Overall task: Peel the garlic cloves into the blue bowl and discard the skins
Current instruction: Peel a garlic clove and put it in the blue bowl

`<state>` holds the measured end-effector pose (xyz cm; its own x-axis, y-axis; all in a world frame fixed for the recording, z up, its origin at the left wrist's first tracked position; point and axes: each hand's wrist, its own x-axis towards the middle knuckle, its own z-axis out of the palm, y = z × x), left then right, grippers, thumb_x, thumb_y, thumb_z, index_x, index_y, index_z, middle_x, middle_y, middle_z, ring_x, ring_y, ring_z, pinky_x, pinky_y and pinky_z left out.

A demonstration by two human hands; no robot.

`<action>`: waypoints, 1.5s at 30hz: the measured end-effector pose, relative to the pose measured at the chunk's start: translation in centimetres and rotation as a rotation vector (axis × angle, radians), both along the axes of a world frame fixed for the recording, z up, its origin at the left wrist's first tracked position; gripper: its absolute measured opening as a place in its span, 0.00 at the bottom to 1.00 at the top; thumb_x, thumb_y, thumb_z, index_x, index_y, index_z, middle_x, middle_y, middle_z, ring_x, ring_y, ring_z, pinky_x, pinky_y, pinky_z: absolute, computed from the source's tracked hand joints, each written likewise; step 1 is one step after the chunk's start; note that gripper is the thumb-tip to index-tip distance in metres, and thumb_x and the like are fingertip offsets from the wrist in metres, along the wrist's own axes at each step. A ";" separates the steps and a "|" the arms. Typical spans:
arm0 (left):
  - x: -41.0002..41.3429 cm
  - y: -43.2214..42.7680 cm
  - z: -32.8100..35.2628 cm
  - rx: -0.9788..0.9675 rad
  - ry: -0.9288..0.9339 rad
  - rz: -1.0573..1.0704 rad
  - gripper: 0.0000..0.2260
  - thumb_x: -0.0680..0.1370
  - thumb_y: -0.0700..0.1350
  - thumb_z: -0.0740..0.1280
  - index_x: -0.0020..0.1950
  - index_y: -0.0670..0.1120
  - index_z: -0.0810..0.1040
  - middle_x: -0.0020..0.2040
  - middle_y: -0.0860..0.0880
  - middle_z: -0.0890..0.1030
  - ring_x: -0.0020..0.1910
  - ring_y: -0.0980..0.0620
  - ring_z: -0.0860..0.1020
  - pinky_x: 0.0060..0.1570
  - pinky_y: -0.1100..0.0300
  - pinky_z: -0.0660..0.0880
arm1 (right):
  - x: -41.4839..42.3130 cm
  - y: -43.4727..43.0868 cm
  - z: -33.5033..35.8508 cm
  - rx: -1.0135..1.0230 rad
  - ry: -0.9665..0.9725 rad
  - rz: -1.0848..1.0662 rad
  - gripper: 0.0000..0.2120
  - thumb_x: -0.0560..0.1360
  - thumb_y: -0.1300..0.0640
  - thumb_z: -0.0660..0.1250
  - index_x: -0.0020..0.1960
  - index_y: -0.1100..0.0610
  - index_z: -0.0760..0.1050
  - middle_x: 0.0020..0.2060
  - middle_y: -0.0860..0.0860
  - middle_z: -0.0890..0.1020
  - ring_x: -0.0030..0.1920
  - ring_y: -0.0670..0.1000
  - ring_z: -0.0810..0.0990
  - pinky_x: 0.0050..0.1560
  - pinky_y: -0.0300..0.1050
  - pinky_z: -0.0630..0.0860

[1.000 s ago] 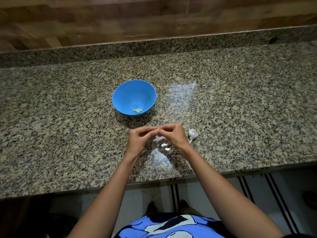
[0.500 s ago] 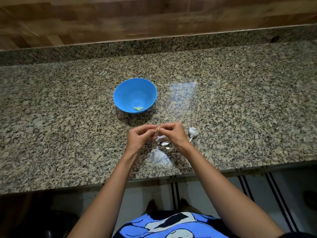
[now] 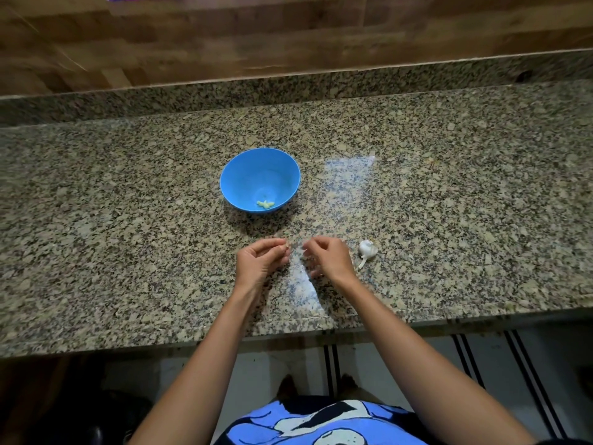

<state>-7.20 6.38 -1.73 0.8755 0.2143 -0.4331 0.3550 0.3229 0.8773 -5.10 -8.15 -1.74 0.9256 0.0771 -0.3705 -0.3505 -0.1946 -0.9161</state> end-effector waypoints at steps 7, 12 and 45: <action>0.1 -0.9 0.3 0.230 -0.023 -0.046 0.05 0.71 0.33 0.72 0.46 0.40 0.82 0.40 0.44 0.84 0.36 0.53 0.82 0.37 0.65 0.78 | -0.1 0.7 -0.2 0.027 -0.082 0.041 0.03 0.72 0.60 0.71 0.44 0.59 0.82 0.37 0.56 0.84 0.35 0.54 0.82 0.34 0.48 0.80; -0.2 -1.4 -0.2 0.208 -0.007 0.017 0.05 0.72 0.33 0.71 0.46 0.39 0.82 0.41 0.43 0.84 0.37 0.51 0.82 0.40 0.63 0.80 | -0.2 0.6 -0.5 -0.144 -0.219 0.091 0.05 0.71 0.59 0.71 0.45 0.61 0.82 0.36 0.53 0.84 0.36 0.51 0.83 0.37 0.49 0.82; 0.1 1.2 -0.9 -0.001 0.085 0.034 0.06 0.72 0.31 0.69 0.47 0.36 0.81 0.41 0.41 0.84 0.38 0.48 0.82 0.42 0.59 0.81 | -0.1 -0.5 -0.3 0.116 0.103 -0.145 0.07 0.77 0.63 0.62 0.42 0.62 0.77 0.34 0.55 0.79 0.32 0.52 0.78 0.31 0.41 0.77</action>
<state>-7.14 7.57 -2.67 0.8277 0.2430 -0.5059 0.4172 0.3366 0.8442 -5.18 -8.68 -2.07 0.8877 -0.0063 -0.4603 -0.4603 -0.0302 -0.8872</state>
